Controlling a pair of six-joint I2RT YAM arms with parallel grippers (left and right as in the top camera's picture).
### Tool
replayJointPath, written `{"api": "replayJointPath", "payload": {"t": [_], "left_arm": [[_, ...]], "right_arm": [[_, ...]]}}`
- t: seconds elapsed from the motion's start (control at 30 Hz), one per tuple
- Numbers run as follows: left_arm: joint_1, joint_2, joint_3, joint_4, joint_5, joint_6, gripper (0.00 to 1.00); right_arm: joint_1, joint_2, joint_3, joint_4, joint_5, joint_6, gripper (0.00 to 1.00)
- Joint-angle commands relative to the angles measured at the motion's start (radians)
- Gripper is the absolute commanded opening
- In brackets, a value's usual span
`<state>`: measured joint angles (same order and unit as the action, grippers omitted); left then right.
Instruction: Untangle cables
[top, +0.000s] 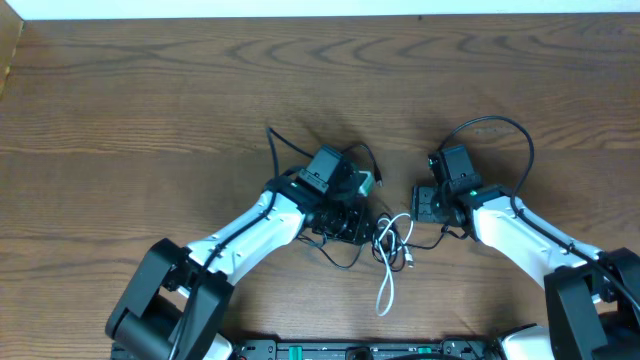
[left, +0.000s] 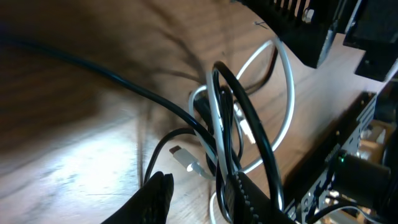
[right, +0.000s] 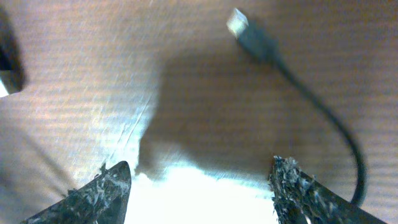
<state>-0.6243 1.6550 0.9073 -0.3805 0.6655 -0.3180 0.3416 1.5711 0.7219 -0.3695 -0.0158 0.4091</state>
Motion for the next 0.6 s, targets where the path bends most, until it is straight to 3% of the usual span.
{"api": "replayJointPath", "payload": {"t": [0.0, 0.07, 0.37, 0.57], "left_arm": [[-0.025, 0.023, -0.014, 0.014, 0.03, -0.003, 0.33], [-0.035, 0.024, -0.014, 0.026, 0.03, -0.016, 0.33], [-0.075, 0.024, -0.014, 0.066, -0.038, -0.072, 0.32], [-0.075, 0.024, -0.014, 0.129, -0.037, -0.134, 0.32]], "right_arm": [[0.004, -0.04, -0.017, -0.01, -0.048, -0.007, 0.69], [0.004, -0.051, -0.017, -0.016, -0.056, -0.007, 0.69], [0.008, -0.053, -0.017, -0.033, -0.493, -0.237, 0.73], [0.008, -0.053, -0.017, -0.095, -0.488, -0.238, 0.71]]}}
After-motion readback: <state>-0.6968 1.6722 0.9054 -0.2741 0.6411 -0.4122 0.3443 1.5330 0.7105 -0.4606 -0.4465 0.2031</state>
